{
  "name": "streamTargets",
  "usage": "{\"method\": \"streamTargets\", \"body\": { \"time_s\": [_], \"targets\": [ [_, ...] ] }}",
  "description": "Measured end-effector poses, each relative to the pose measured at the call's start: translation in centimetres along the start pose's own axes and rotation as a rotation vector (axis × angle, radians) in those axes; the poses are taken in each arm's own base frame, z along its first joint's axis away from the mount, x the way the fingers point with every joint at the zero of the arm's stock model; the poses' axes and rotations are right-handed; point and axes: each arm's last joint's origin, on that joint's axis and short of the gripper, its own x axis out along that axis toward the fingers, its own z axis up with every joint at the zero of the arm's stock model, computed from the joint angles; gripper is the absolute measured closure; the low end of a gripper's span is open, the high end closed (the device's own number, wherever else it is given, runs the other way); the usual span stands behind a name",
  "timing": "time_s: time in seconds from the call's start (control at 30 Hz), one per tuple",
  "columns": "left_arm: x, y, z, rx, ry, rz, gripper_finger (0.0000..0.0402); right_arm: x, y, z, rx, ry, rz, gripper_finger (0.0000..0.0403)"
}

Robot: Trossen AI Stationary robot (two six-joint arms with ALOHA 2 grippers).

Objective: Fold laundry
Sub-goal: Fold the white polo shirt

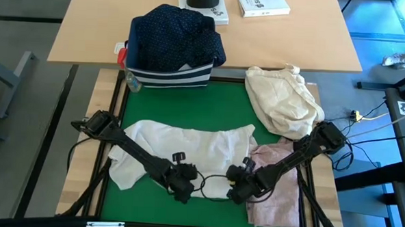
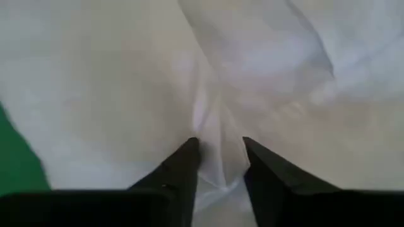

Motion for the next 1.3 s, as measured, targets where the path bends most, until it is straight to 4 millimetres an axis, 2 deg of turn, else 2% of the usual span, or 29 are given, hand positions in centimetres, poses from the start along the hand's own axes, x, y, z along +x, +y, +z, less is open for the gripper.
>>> {"method": "streamTargets", "body": {
  "time_s": [0.13,0.23,0.37,0.47,0.6,0.73,0.93,1.07,1.3],
  "targets": [
    [-3.2,1.2,1.4,-0.035,0.006,-0.089,0.0278,-2.6,-0.2,1.1,-0.032,0.019,0.063,0.0237],
    [-6.3,2.6,1.6,-0.066,-0.03,-0.068,0.0275,-5.0,-0.7,1.7,-0.055,0.0,0.079,0.0221],
    [-9.7,4.3,0.6,-0.072,-0.039,0.017,0.0279,-7.3,-1.1,2.7,-0.033,-0.097,0.149,0.0215],
    [-10.2,4.6,-0.7,-0.066,-0.01,0.032,0.0283,-7.7,0.1,3.0,-0.026,-0.198,0.23,0.0215],
    [-8.4,4.5,-3.5,-0.051,0.079,0.052,0.0284,-5.3,1.6,2.3,-0.021,-0.237,0.283,0.0214],
    [-6.4,4.9,-6.7,-0.101,0.19,0.1,0.0285,-2.1,1.5,1.8,0.051,-0.211,0.187,0.0214],
    [-5.4,4.5,-9.6,-0.148,0.296,0.058,0.0285,1.1,0.9,1.7,0.037,-0.146,0.061,0.0214],
    [-4.8,3.3,-11.7,-0.233,0.372,-0.063,0.0285,3.0,-0.3,1.7,-0.024,-0.085,-0.049,0.0214],
    [-5.1,-1.1,-14.5,-0.526,0.356,-0.371,0.0285,4.3,-2.5,3.2,-0.209,-0.027,-0.139,0.0214]
  ]
}}
